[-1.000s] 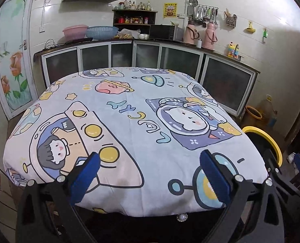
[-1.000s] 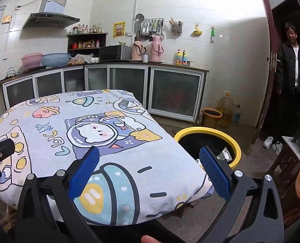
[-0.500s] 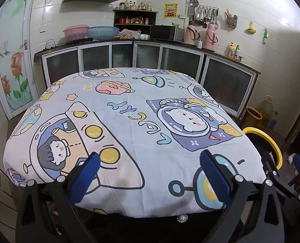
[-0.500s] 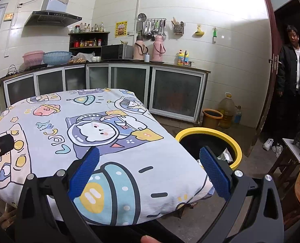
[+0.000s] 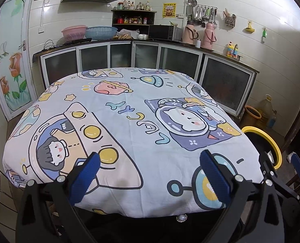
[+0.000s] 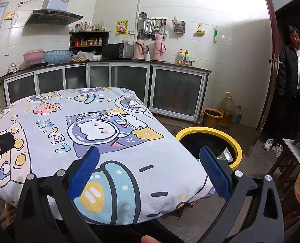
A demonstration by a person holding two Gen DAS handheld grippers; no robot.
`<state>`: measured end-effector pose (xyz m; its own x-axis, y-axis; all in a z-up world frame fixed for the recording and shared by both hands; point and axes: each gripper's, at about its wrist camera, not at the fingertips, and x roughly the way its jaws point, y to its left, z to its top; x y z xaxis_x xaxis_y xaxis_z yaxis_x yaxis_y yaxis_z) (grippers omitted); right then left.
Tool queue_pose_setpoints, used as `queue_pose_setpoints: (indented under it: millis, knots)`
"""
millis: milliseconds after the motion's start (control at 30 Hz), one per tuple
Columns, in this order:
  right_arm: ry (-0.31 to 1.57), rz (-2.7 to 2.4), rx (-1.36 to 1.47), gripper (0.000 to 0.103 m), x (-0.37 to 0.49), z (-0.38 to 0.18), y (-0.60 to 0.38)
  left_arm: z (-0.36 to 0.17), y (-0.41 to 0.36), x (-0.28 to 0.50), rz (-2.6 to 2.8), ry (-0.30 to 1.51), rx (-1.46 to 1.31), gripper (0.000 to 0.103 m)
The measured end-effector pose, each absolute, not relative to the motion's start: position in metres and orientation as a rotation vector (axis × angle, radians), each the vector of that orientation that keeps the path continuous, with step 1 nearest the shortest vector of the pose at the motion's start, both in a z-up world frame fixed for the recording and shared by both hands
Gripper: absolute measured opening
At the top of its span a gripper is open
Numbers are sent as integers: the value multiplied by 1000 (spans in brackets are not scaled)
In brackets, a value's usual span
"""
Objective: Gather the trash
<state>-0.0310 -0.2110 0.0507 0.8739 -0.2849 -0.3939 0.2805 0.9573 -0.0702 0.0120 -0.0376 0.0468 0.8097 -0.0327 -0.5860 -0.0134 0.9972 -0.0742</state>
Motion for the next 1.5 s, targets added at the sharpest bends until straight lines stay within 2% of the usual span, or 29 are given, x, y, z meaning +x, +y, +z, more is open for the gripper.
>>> queue_pose_setpoints:
  millis: [1500]
  knots:
    - [440, -293, -13, 95, -28, 38, -216, 42, -36, 17, -40, 642, -65, 95]
